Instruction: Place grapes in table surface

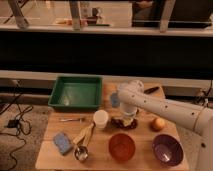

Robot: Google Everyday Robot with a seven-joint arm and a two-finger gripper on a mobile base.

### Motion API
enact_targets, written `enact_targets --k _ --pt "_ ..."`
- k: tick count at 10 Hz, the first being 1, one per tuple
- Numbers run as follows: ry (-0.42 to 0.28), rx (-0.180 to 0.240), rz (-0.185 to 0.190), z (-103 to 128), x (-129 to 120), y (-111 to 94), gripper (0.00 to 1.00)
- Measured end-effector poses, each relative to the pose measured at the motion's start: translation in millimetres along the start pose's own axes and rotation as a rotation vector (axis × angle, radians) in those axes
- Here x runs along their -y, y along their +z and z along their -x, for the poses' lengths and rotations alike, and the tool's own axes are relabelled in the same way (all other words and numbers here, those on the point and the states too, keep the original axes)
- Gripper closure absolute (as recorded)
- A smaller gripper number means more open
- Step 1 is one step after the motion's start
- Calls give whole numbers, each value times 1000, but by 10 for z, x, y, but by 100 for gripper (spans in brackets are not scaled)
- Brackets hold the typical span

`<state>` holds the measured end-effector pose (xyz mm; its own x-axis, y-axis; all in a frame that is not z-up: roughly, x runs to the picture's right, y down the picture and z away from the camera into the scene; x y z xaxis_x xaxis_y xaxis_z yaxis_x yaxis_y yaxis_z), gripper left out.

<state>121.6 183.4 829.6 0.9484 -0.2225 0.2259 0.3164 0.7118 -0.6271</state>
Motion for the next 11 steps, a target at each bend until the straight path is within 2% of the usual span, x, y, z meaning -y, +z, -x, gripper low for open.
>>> enact_targets --k 11 --pt "14 28 -23 13 3 -72 23"
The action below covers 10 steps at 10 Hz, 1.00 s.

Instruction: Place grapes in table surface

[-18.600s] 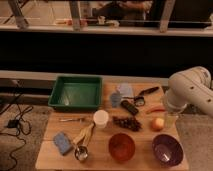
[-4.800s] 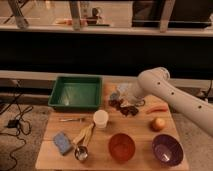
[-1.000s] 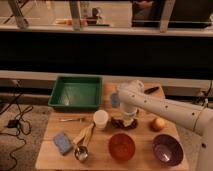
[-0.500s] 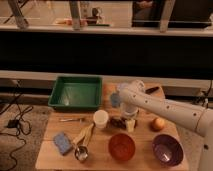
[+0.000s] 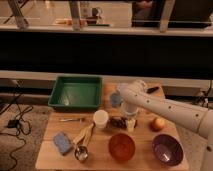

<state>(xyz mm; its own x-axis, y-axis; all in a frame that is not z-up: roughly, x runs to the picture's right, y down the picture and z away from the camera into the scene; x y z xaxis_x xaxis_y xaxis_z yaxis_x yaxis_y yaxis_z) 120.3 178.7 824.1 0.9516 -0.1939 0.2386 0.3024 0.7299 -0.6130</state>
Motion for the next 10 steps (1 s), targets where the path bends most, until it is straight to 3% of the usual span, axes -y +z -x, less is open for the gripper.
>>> enact_targets --k 6,10 --pt "0 0 -1 -2 -2 -1 23" --pt "8 14 -57 19 -16 -150 23"
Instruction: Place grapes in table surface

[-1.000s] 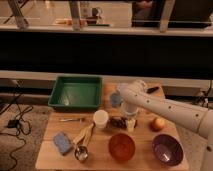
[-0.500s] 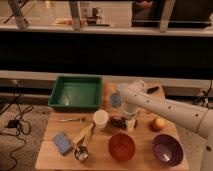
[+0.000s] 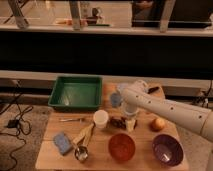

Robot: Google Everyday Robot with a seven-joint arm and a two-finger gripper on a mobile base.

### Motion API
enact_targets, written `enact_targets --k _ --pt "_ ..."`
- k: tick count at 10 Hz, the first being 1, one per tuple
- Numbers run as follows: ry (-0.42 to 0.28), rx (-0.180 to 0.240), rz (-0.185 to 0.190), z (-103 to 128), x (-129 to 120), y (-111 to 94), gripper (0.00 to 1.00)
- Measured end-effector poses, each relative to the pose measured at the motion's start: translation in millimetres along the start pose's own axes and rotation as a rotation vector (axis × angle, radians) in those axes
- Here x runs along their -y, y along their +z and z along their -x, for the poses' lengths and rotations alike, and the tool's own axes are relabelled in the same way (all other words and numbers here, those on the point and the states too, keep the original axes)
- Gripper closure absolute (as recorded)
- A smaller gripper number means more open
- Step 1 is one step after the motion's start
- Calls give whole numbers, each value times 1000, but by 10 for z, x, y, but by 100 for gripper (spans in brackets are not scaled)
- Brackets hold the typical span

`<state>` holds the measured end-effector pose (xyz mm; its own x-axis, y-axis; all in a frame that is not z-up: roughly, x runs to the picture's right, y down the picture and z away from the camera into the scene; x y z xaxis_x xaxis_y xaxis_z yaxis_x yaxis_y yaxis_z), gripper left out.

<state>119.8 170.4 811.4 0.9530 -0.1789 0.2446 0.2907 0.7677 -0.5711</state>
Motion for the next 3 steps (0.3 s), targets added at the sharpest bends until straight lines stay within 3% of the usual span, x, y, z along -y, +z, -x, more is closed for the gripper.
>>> enact_targets --k 3 --pt "8 14 -67 -4 -14 -214 23"
